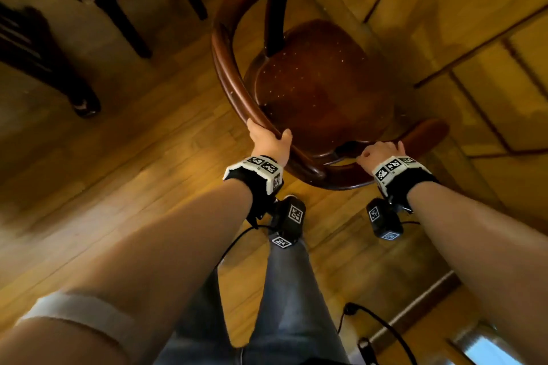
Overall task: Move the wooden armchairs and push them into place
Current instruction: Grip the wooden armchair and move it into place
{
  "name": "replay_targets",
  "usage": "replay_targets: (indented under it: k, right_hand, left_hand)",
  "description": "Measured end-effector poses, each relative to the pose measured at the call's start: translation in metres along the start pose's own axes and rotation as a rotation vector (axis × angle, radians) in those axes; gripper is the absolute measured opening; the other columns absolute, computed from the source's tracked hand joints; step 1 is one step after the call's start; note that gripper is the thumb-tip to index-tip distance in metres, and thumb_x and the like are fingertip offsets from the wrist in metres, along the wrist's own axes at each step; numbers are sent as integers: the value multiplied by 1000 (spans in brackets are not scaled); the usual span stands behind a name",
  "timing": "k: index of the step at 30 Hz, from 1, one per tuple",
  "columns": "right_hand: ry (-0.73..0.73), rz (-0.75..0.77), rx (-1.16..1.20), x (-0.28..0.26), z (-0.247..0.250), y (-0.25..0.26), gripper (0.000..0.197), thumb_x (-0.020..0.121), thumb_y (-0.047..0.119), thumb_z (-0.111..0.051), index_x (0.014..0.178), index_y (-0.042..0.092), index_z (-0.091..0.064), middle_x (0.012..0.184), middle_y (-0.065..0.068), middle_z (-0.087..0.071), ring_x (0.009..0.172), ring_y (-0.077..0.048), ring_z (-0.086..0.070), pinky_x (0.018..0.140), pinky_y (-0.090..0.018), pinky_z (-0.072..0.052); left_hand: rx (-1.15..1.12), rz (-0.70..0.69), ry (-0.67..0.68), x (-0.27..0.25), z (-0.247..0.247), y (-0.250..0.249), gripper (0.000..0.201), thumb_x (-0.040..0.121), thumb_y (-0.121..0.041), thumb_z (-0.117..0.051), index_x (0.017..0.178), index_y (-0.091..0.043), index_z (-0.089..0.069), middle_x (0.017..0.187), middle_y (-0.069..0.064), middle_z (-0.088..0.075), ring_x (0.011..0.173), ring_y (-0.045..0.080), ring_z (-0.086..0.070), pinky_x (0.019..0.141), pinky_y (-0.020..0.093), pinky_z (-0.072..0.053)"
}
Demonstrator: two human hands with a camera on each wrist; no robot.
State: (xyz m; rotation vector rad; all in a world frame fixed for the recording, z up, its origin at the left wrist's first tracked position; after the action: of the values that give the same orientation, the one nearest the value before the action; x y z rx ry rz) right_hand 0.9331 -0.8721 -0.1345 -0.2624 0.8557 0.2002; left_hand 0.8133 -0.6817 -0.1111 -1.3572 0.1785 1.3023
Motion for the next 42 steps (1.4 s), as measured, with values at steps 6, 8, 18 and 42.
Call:
replay_targets:
  k: [6,8,18,42]
  right_hand:
    - [-72,-137,310,-46,-1,23,35,93,37,-48,125,27,-59,138,-11,-48,131,-34,-39,110,-46,-35]
    - [-77,-178,444,-52,3,37,36,94,36,-46,126,26,-55,135,-13,-49,127,-34,-43,103,-43,-42]
    - [-109,-398,1357,-111,-35,163,48,99,43,-36,144,25,-33,126,-16,-61,59,-14,-59,42,-19,-44]
    - [-379,-608,1643,-37,3,100,32,92,48,-49,103,21,-36,123,-21,-55,83,-24,-52,68,-34,-43]
  left_hand:
    - [307,17,155,12,35,-35,95,79,-30,-75,147,-7,-12,143,11,-39,127,31,-47,95,32,-47]
    - [388,-8,190,19,48,-50,104,82,-37,-72,151,-9,1,137,13,-46,118,33,-55,84,34,-52]
    - [1011,-644,457,95,131,-135,70,93,-36,-57,151,-28,-19,115,2,-62,63,17,-56,53,25,-46]
    - [1010,-611,498,123,23,-184,32,86,-49,-59,110,-27,-60,129,12,-48,89,21,-42,76,30,-40]
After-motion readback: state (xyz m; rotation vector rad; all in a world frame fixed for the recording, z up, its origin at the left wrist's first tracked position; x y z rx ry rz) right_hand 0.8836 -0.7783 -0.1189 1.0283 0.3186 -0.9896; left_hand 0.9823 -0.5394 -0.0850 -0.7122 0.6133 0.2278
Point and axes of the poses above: each hand's wrist, its own x-axis towards the middle knuckle, its own z-axis out of the back of the hand, y = z × x, the point moved 2 cm from there along x, towards the middle knuckle
